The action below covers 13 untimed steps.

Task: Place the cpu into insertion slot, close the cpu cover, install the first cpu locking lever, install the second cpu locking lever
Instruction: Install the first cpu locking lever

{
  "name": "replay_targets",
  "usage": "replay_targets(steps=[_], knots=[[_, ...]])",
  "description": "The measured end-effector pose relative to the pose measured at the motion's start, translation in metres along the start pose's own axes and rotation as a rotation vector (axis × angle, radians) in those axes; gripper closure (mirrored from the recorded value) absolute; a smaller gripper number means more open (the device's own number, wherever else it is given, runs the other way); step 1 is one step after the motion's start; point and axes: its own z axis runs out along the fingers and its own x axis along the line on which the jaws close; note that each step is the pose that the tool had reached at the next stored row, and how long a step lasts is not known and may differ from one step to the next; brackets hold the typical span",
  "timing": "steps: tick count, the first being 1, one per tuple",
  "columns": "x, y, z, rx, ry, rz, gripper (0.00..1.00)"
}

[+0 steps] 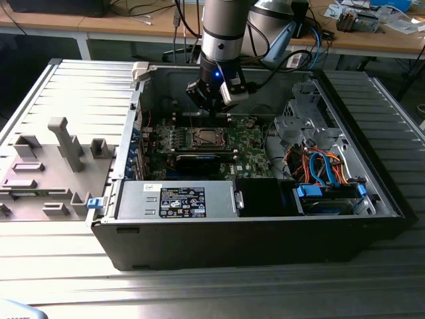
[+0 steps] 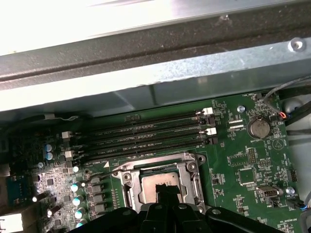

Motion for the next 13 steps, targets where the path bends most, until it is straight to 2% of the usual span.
replay_targets(steps=[13], knots=[[0.0000, 0.0000, 0.0000, 0.0003, 0.0005, -0.011, 0.89]])
